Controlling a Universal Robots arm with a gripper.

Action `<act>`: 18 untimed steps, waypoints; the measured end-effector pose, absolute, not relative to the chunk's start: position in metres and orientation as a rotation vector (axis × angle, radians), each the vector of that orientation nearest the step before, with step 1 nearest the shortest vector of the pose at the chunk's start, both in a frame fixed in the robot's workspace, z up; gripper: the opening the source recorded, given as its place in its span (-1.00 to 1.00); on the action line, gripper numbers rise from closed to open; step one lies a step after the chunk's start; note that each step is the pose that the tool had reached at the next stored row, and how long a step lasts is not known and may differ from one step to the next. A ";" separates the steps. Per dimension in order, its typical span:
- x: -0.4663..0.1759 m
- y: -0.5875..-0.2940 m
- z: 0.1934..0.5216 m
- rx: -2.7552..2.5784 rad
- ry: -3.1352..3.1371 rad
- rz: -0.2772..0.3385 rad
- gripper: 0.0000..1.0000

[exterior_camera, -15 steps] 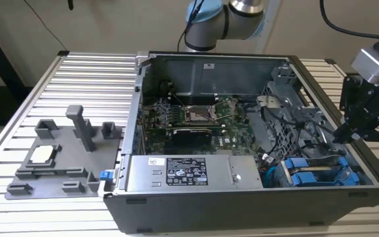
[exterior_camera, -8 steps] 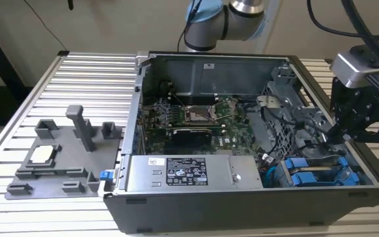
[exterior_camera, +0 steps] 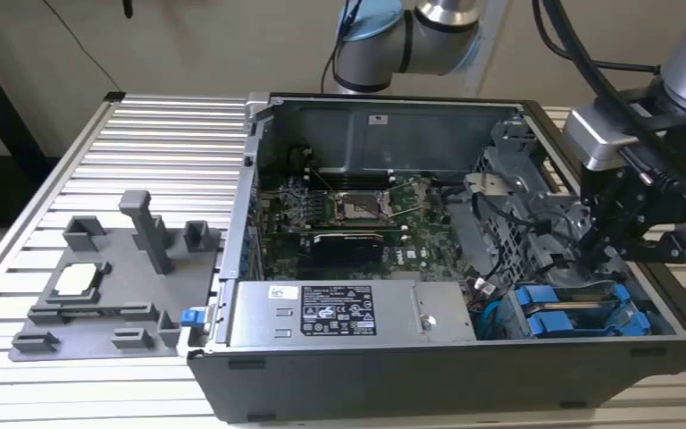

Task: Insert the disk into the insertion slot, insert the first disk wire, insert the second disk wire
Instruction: 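Insert the first disk wire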

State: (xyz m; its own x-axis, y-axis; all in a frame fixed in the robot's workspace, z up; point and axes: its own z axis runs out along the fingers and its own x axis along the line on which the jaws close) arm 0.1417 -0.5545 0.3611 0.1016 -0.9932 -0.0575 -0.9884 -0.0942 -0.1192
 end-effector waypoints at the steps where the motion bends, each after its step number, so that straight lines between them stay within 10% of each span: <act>1: 0.140 -0.555 0.361 -2.232 2.022 -0.060 -0.62; 18: 0.138 -0.558 0.357 -2.218 2.024 -0.078 -0.62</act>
